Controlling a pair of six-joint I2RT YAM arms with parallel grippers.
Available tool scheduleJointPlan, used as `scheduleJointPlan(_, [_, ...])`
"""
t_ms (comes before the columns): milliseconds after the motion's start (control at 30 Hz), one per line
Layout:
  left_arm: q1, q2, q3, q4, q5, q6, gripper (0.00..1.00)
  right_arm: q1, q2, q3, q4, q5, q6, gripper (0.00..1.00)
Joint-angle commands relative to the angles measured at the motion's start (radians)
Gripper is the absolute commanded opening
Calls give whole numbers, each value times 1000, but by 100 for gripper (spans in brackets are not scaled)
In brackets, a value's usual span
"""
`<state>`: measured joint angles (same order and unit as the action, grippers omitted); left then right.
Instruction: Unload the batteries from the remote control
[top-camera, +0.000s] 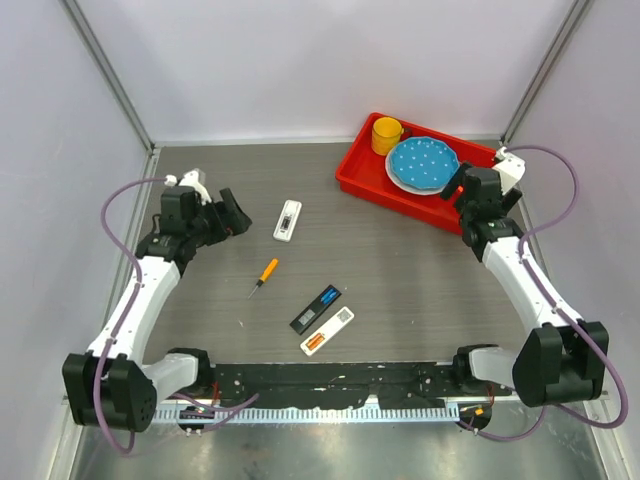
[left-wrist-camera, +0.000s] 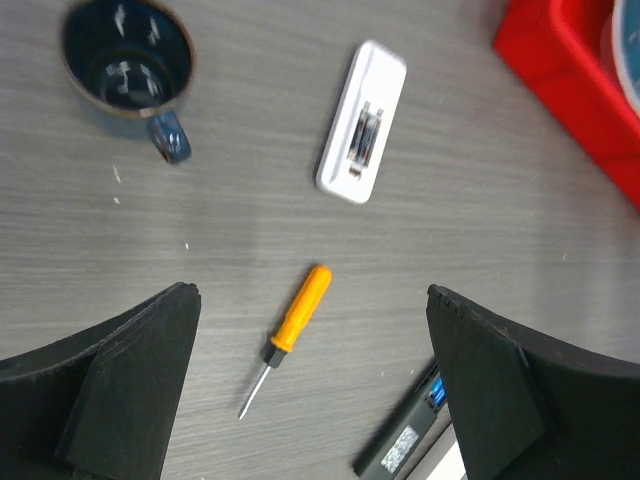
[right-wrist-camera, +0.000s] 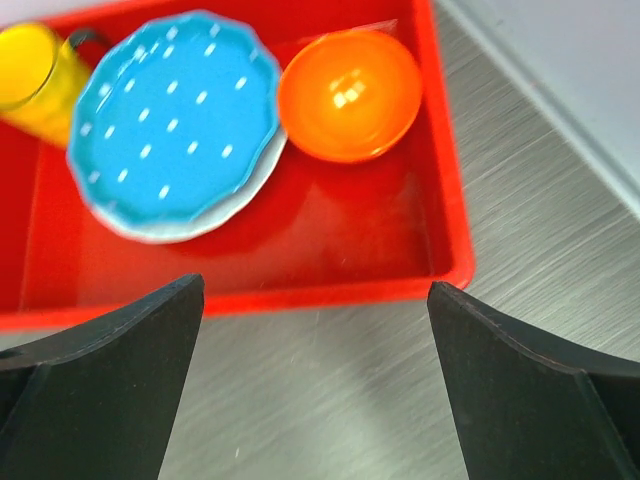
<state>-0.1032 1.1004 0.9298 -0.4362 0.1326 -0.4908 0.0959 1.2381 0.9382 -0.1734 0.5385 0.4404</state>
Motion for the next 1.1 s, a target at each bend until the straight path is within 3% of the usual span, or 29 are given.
scheduleJointPlan(0, [-70, 82, -68, 45, 104, 3, 100, 4, -83, -21, -118, -282, 12, 99])
scheduleJointPlan(167, [-321, 272, 26, -157, -158, 44, 100, 11, -175, -102, -178, -394, 11, 99])
scheduleJointPlan(267, [-397, 364, 24, -170, -209, 32, 100, 13, -226, -130, -192, -436, 29, 97])
scheduleJointPlan(467, [-426, 426, -3, -141, -286, 28, 100, 15, -204, -93, -256, -509, 24, 94])
scheduleJointPlan(567, [-426, 443, 1, -133, -313, 50, 95, 16, -177, -87, -245, -568, 27, 91])
scheduleJointPlan(767, [-426, 528, 14, -104, -261, 80, 70, 31, -112, -65, -232, -586, 17, 90])
scheduleJointPlan(867, [-426, 575, 33, -104, -243, 89, 44, 59, -80, -44, -207, -580, 11, 91])
scheduleJointPlan(900, [-426, 598, 44, -108, -246, 93, 25, 74, -56, -20, -204, -571, 8, 91])
scheduleJointPlan(967, [-426, 610, 53, -114, -252, 95, 5, 97, -19, 20, -209, -560, -12, 91])
scheduleJointPlan(1067, [-426, 586, 73, -110, -191, 103, 0, 146, 56, 114, -238, -542, -22, 91])
